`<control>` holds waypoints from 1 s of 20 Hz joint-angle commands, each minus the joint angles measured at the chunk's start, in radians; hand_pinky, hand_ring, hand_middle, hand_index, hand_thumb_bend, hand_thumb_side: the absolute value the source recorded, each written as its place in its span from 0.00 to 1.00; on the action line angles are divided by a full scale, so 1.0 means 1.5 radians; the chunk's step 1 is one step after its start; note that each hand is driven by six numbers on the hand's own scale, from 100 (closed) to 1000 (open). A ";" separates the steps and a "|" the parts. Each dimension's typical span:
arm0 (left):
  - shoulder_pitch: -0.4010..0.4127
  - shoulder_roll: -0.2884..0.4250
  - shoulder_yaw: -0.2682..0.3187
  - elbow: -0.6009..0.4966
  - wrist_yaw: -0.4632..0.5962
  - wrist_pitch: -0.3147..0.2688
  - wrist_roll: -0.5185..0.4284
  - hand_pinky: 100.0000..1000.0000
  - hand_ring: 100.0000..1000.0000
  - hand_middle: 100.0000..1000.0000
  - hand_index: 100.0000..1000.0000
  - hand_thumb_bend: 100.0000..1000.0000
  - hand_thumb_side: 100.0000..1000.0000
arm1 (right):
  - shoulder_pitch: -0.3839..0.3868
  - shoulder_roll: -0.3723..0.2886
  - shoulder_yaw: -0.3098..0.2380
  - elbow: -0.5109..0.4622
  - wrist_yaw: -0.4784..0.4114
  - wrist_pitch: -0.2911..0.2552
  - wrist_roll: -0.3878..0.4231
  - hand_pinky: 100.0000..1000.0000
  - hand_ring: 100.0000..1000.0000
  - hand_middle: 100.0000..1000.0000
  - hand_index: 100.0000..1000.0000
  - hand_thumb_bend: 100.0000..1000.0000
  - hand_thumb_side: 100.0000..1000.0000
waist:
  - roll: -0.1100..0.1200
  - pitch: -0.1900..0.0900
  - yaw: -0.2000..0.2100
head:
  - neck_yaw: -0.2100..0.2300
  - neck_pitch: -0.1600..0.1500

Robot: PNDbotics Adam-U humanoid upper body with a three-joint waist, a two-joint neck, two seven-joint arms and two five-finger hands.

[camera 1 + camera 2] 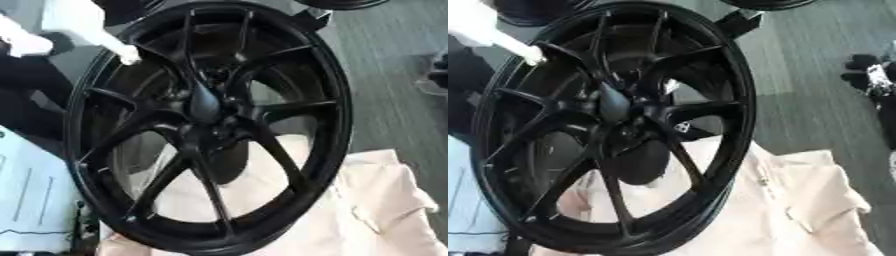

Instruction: Pull the pin out of the wheel hub.

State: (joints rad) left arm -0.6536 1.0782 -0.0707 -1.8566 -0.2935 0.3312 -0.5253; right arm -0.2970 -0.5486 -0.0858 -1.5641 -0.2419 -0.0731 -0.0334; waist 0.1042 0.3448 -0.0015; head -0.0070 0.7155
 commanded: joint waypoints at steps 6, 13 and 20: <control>0.083 0.030 0.118 0.131 -0.011 0.012 0.078 0.68 0.59 0.46 0.31 0.31 0.00 | 0.000 -0.020 -0.013 -0.011 0.001 -0.002 -0.008 0.88 0.74 0.71 0.77 0.00 0.71 | -0.008 -0.006 0.006 | -0.012 -0.014; 0.132 0.012 0.160 0.170 0.007 0.000 0.087 0.76 0.70 0.59 0.65 0.35 0.00 | 0.001 -0.020 -0.019 -0.012 -0.001 -0.004 -0.013 0.88 0.74 0.70 0.77 0.00 0.70 | -0.011 -0.005 0.010 | -0.016 -0.015; 0.145 0.000 0.181 0.205 0.010 -0.017 0.065 0.83 0.81 0.75 0.85 0.59 0.29 | 0.002 -0.020 -0.020 -0.012 -0.001 -0.004 -0.015 0.88 0.74 0.70 0.77 0.00 0.70 | -0.012 -0.005 0.011 | -0.019 -0.014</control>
State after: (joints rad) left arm -0.4308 1.0480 0.1764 -1.5524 -0.2823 0.3105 -0.4243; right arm -0.2892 -0.5494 -0.1043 -1.5643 -0.2419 -0.0790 -0.0524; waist 0.0894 0.3530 0.0137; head -0.0328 0.7048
